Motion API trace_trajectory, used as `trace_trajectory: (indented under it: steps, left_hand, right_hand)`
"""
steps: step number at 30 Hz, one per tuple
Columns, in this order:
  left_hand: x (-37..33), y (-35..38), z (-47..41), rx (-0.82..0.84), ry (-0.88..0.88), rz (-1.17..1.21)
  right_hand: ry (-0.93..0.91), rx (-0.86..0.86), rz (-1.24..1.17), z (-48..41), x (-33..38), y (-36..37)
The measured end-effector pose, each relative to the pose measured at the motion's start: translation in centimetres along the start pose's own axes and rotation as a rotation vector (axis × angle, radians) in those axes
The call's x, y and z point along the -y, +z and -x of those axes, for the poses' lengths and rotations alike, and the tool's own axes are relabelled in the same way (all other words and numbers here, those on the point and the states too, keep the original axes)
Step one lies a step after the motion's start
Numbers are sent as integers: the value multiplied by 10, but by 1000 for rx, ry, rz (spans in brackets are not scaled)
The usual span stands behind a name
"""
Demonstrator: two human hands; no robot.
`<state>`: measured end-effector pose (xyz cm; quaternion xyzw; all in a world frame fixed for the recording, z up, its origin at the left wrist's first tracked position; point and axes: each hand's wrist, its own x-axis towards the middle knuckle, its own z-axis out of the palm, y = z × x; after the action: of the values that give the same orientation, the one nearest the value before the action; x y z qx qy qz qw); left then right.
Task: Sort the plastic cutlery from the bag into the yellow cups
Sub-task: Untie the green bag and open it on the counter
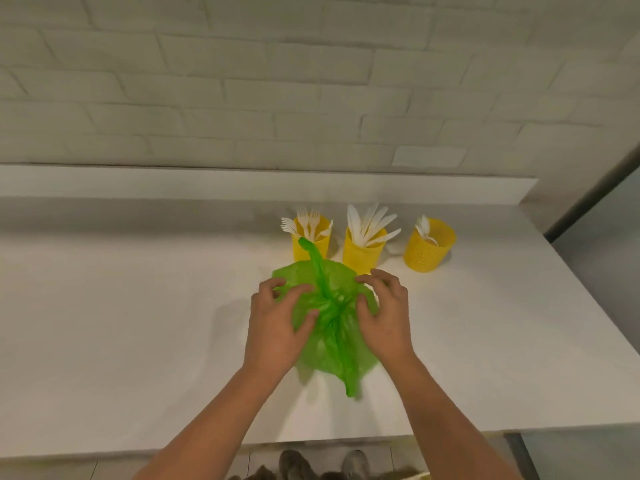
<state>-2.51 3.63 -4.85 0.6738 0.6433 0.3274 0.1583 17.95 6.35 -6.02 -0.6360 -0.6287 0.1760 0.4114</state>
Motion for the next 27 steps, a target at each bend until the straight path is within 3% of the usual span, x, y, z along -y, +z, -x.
trace_trajectory:
  steps: [3,8,13,21,27]
  left_hand:
    - [-4,8,-15,45,101,-124]
    - [-11,13,-32,183,164,-372]
    - [-6,12,-38,183,235,-446]
    - [4,3,-42,-93,256,-299]
    - [9,-3,-38,-59,187,-110]
  right_hand:
    - [-98,59,70,4,3,-2]
    - [-148,249,394,6,3,10]
    - [-149,298,413,2,-2,13]
    - [-94,335,347,-23,-6,-1]
    - [-43,298,220,-25,-12,-7]
